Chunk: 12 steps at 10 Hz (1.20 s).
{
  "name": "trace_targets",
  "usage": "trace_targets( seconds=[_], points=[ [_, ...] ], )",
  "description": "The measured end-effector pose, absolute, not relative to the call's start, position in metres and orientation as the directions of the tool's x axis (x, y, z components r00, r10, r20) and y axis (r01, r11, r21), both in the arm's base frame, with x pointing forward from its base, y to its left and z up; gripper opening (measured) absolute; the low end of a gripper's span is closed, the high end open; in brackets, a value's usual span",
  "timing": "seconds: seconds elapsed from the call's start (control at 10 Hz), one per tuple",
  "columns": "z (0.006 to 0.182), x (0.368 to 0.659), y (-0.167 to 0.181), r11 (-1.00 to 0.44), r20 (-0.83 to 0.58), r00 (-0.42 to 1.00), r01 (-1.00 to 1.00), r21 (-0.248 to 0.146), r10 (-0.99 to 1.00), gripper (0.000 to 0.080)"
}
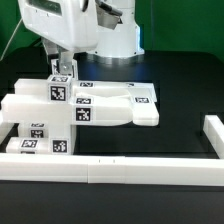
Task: Assemble chair
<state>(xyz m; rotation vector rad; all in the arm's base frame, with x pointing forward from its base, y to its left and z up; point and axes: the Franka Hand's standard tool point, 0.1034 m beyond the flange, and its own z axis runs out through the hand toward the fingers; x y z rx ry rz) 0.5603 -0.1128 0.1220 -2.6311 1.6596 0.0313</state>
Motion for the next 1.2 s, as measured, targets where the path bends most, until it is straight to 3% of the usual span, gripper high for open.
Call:
trace_targets(
  seconds=[0.3,0.7,0.9,1.1,1.2],
  points=[
    [0.1217,0.5639,-0.1174,-0.223,-0.024,0.224,-0.974,-0.043,-0.974,0.0285],
    [0.1217,0.5644,-0.1171,-0.02,-0.036,0.022,-0.999,-0.042,-0.999,0.0285],
    [0.1216,0.5645,-0.1167,-0.015,-0.036,0.016,-0.999,-0.042,-0.999,0.0285],
    [0.1216,0.564,-0.1155,-0.07,-0.035,0.071,-0.997,-0.037,-0.997,0.0553],
    [0.1227,0.5651,-0.1141,-0.134,-0.035,0.136,-0.99,-0.038,-0.99,0.0553]
  ],
)
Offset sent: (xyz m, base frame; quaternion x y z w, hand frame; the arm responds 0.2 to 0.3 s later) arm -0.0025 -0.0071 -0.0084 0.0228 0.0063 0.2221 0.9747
